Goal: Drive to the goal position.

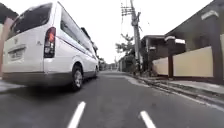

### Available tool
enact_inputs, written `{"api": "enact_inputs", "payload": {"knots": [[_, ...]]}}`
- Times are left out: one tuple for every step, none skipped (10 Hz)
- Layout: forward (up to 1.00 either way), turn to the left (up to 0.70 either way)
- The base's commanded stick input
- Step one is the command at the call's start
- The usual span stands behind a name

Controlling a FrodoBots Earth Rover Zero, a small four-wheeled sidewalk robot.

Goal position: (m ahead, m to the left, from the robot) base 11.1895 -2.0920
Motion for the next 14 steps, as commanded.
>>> {"api": "enact_inputs", "payload": {"knots": [[0.85,0.0],[0.85,0.0],[0.85,0.0],[0.85,0.0],[0.85,0.0],[0.85,0.0],[0.85,0.0],[0.85,0.0],[0.85,0.0],[0.85,0.0],[0.85,0.0],[0.85,-0.34],[0.85,-0.34],[0.85,-0.34]]}}
